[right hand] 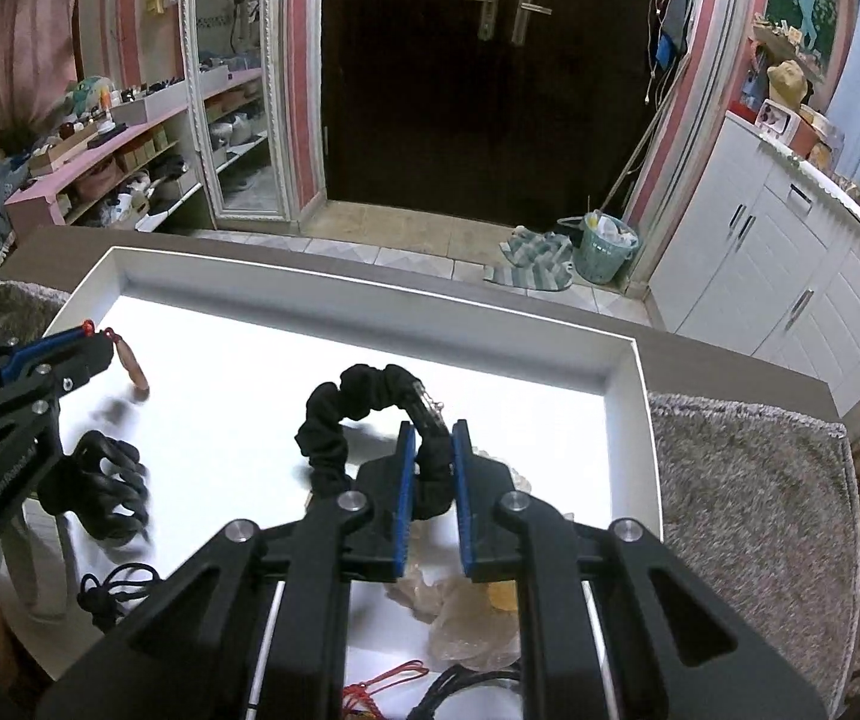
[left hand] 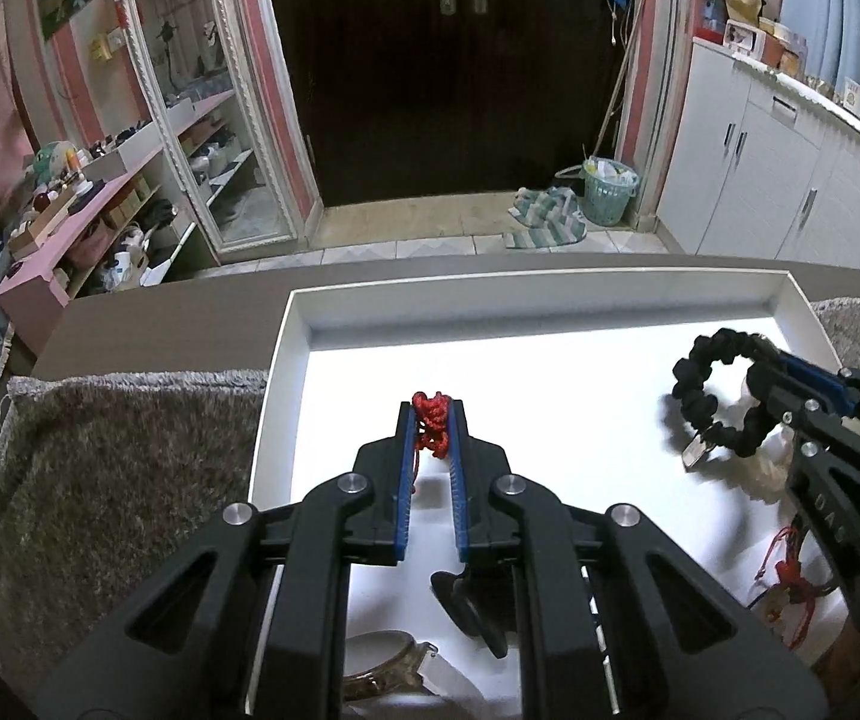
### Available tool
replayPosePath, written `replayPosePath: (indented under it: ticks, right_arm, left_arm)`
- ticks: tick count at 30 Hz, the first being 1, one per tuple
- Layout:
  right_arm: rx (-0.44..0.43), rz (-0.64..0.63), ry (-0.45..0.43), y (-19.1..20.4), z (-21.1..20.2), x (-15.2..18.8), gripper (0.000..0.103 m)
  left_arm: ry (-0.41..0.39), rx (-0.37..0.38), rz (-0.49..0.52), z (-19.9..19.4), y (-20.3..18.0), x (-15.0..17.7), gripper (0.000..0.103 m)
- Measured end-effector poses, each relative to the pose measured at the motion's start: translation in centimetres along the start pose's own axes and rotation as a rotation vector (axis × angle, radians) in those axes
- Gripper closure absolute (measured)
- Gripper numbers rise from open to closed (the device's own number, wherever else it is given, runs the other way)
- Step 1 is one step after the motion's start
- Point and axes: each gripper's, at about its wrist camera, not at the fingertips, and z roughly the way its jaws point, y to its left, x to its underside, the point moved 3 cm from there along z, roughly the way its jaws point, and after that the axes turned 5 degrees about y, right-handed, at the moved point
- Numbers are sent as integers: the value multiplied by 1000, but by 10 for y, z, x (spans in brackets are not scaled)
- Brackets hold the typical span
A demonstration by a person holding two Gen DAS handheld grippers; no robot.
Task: Organize jewelry
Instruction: 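Carry the red-cord pendant and black scrunchie over the white tray with both tools, then open the left tool to drop the pendant while the right tool releases the scrunchie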
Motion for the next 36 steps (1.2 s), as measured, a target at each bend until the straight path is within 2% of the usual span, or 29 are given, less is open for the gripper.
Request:
replayPosePath:
  ticks: [15, 25, 36]
  right_arm:
    - [0, -8, 11, 0, 4, -1, 91]
    - [-14, 11, 13, -4, 5, 0, 90]
    - [-17, 18, 2, -8, 2, 1, 90]
  left_arm:
    - [34, -7, -18, 13, 1, 0, 92]
    - [43, 5, -33, 19, 8, 2, 79]
    - [26, 8, -36, 14, 10, 7, 79]
